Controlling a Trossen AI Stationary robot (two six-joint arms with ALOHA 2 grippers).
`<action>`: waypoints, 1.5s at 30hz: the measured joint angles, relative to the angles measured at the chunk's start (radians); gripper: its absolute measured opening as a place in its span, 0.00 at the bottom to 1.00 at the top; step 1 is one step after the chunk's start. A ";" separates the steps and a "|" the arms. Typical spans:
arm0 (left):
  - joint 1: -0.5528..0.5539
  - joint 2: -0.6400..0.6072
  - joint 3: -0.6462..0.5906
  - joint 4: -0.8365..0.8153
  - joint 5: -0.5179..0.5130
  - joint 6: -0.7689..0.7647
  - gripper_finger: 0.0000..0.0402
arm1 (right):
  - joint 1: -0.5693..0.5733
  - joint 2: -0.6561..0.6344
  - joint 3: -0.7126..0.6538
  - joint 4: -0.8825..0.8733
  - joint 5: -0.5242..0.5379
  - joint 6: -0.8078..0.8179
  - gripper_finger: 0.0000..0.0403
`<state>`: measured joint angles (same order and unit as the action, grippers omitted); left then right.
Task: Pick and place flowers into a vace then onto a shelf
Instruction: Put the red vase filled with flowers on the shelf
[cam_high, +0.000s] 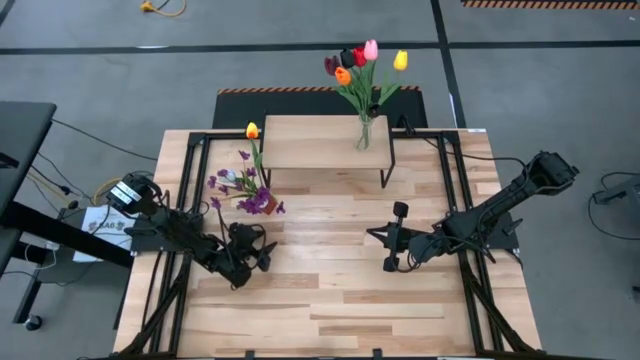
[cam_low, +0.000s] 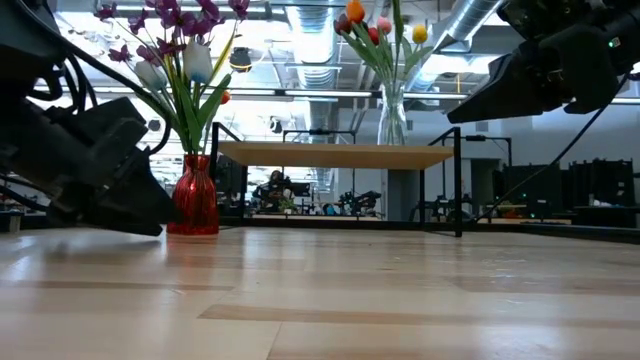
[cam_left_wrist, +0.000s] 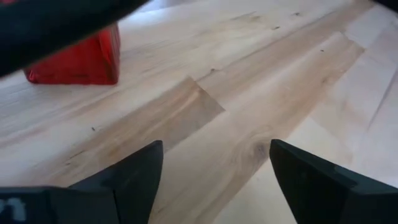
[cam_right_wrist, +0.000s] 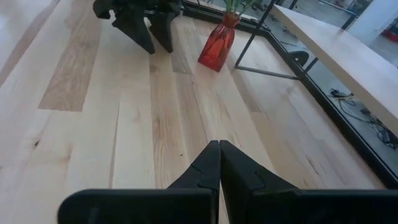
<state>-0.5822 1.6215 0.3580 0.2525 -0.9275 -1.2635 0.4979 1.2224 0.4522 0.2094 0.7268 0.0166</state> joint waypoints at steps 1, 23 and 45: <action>0.002 0.000 0.000 0.000 0.000 -0.002 0.72 | 0.000 0.000 0.000 0.000 0.000 0.000 0.00; 0.015 0.000 0.000 0.014 0.060 0.101 0.98 | 0.000 0.000 0.000 0.000 -0.023 0.003 0.00; 0.017 0.000 0.000 0.026 0.052 0.174 0.97 | 0.000 0.000 0.000 0.001 -0.051 0.002 0.00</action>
<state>-0.5652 1.6215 0.3580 0.2789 -0.8756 -1.0899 0.4980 1.2224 0.4522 0.2100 0.6758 0.0181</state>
